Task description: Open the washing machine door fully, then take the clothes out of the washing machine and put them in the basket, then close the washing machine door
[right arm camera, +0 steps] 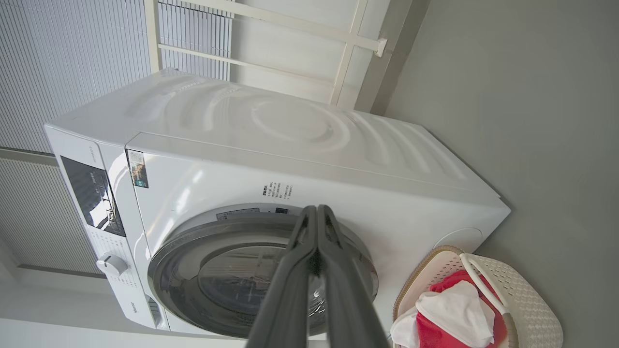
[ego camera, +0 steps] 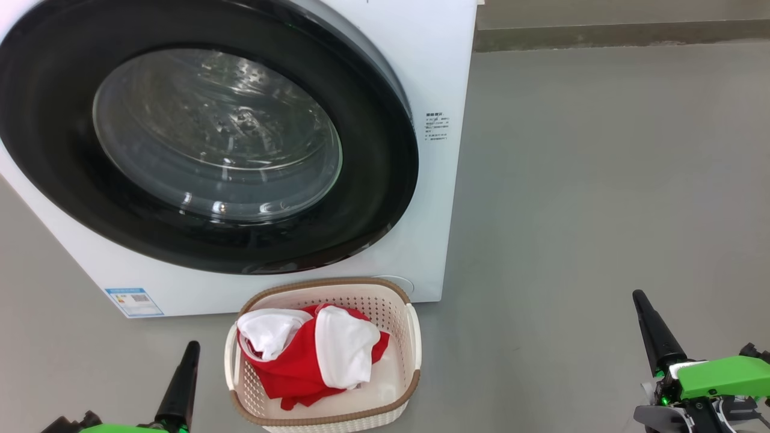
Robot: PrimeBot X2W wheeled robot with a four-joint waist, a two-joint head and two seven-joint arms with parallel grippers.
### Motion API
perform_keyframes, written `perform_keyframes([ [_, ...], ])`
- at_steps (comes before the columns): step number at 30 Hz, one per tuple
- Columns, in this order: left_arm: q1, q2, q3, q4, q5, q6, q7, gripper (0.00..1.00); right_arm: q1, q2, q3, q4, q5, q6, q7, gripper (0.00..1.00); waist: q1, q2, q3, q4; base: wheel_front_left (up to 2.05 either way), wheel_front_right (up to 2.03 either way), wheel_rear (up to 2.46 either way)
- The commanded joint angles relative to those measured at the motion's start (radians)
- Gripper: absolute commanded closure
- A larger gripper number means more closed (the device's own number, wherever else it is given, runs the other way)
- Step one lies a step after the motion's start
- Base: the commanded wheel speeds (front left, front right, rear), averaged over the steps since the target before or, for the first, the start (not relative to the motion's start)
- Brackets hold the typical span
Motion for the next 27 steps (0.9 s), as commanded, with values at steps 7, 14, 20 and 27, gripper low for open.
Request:
perform_keyframes([
  [7,-0.057,0.006,0.043,-0.029,-0.087,-0.007,0.029,1.00,-0.060,-0.002,0.006,-0.036,0.079,-0.001,0.028,1.00,-0.0001,0.0000,0.000,0.000,0.00,0.00,0.00],
  [14,-0.059,0.006,0.044,-0.030,-0.099,-0.007,0.032,1.00,-0.062,-0.002,0.004,-0.036,0.090,-0.001,0.032,1.00,-0.0001,0.0000,0.001,0.001,0.00,0.00,0.00],
  [20,-0.059,0.006,0.044,-0.030,-0.099,-0.007,0.032,1.00,-0.062,-0.002,0.004,-0.036,0.090,-0.001,0.032,1.00,-0.0001,0.0000,0.001,0.001,0.00,0.00,0.00],
  [27,-0.059,0.006,0.044,-0.030,-0.099,-0.007,0.032,1.00,-0.062,-0.002,0.004,-0.036,0.089,-0.001,0.032,1.00,-0.0001,0.0000,0.001,0.001,0.00,0.00,0.00],
])
